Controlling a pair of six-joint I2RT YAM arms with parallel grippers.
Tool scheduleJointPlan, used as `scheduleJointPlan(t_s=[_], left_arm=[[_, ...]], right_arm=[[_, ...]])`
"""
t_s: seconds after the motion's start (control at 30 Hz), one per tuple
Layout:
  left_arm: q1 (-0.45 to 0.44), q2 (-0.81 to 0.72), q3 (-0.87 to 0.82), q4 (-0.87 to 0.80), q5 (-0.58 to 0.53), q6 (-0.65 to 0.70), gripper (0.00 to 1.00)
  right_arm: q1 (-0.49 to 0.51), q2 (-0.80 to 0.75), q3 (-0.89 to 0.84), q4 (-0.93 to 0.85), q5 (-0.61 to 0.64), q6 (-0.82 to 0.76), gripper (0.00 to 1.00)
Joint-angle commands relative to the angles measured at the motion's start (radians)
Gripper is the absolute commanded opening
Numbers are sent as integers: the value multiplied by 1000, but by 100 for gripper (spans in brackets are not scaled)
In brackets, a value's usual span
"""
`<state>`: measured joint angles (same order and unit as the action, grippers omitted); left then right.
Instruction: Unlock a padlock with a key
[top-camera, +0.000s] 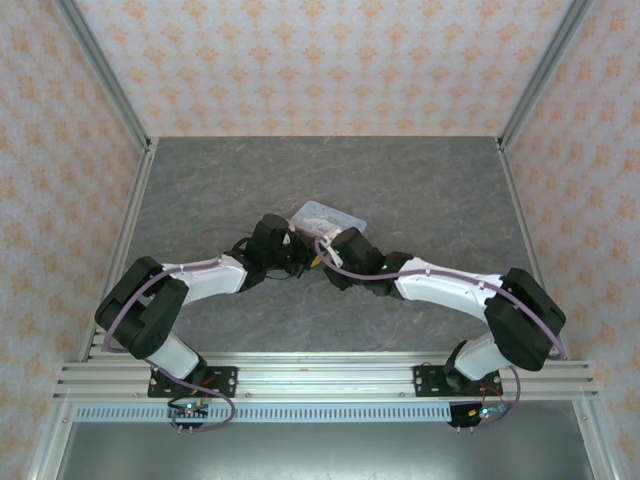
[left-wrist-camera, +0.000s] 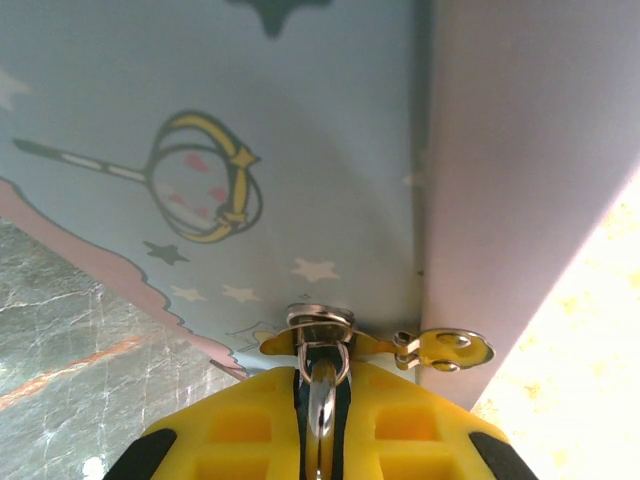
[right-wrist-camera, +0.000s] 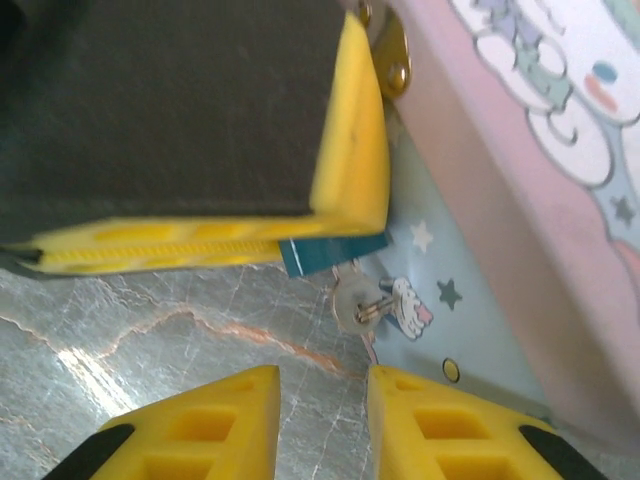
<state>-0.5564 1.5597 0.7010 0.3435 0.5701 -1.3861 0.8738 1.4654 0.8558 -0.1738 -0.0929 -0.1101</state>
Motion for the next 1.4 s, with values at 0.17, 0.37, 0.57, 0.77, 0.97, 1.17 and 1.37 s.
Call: scheduleJointPlan(t_s=[0.17,0.37,0.57,0.77,0.97,1.17,1.37], left_arm=[[0,-24,43,-3,22,15,0],[-2,-29,40,-4,23,15,0],[-3,-28,26,17,27,10,0],[-5,-29,0,44,30,2,0],[-5,-25,-16,26,16,47,0],[-4,-15,-28,23,1,71,0],[-4,-1,-28,20,-9,70,0]], right_arm=[[14,39,61,11,24,-18,28],[14,86,79,34,75,-15,25],[14,124,94,96,109,39,14],[14,131,92,140,37,127,0],[-47,95,42,252,-230,318,0],[-122,79,-18,401,-416,488,0],[-132,5,-57,358,-373,484,41]])
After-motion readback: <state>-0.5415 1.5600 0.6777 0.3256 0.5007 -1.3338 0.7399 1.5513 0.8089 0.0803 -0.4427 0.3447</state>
